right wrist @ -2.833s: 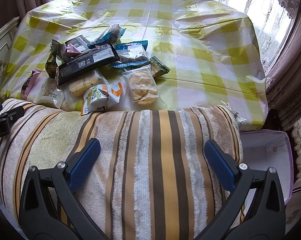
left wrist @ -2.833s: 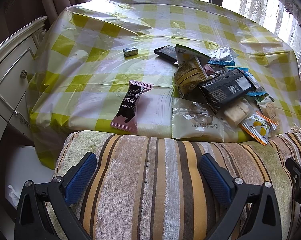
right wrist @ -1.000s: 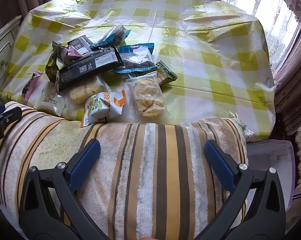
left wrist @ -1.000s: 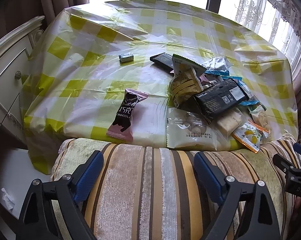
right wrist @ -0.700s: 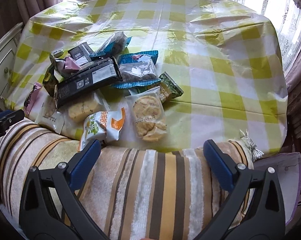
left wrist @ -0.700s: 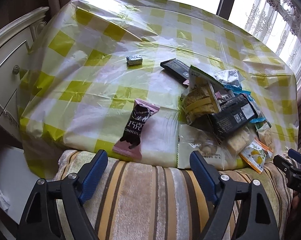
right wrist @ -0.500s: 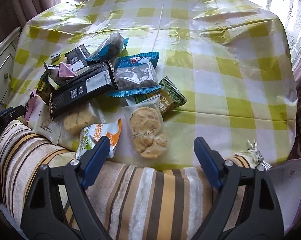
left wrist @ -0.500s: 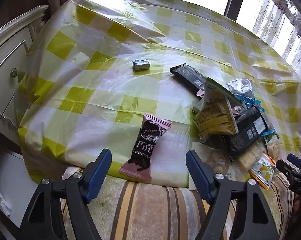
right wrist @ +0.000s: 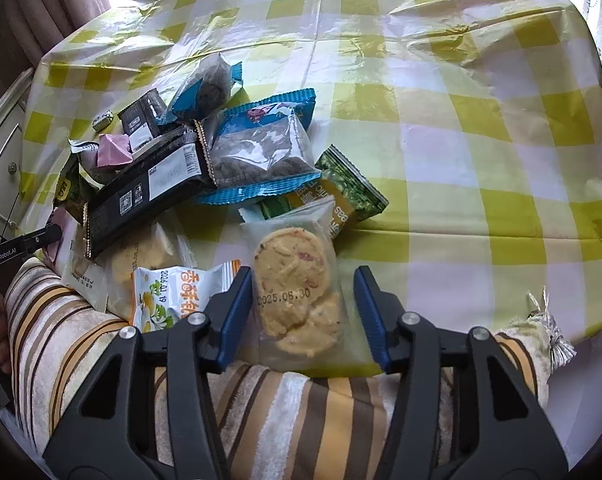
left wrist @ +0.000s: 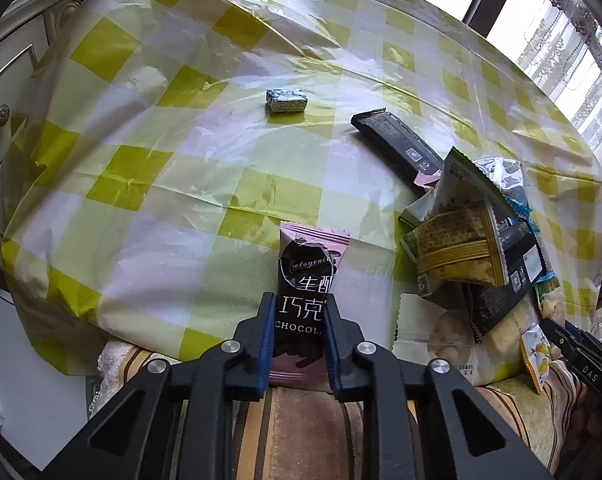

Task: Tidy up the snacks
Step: 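Carry both snacks to the purple box and open both grippers to drop them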

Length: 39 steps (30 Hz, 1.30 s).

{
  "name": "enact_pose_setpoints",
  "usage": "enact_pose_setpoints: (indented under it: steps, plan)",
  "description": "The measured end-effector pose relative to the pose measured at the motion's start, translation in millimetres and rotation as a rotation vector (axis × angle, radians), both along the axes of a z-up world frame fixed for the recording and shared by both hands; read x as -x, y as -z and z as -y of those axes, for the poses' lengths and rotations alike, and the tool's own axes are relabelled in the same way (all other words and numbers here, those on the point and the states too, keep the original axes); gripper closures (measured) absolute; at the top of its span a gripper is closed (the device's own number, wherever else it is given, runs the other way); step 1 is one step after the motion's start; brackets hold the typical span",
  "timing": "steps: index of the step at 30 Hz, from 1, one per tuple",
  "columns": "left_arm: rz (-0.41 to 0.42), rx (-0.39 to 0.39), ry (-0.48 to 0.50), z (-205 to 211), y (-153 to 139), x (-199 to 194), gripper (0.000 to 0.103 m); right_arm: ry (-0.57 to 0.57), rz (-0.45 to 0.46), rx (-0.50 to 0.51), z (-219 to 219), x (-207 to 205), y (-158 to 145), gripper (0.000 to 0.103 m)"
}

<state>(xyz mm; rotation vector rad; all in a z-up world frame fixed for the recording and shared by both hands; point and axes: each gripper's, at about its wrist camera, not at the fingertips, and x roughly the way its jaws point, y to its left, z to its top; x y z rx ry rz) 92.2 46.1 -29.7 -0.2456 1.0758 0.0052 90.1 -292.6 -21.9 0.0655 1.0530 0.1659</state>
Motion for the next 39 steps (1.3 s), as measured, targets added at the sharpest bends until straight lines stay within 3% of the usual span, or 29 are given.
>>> enact_pose_setpoints:
  steps: [6, 13, 18, 30, 39]
  plan:
    - [0.021, -0.008, -0.001, 2.4, -4.0, 2.1, 0.083, -0.004, 0.012, -0.03, 2.6, 5.0, -0.2, 0.062]
    - [0.154, -0.119, 0.001, 18.4, -39.5, 19.1, 0.083, 0.005, 0.105, -0.105, 14.8, 21.4, -17.7, 0.063]
    - [0.252, -0.127, 0.068, 48.1, -69.1, 29.8, 0.083, 0.032, 0.181, -0.203, 32.7, 32.3, -37.4, 0.063]
    - [0.291, -0.009, 0.458, 196.6, -96.3, 34.9, 0.083, 0.208, 0.237, -0.264, 127.7, 78.1, -57.1, 0.063]
    - [0.238, 0.096, 0.769, 315.2, -92.7, 54.6, 0.083, 0.419, 0.182, -0.225, 214.8, 127.1, -38.4, 0.063]
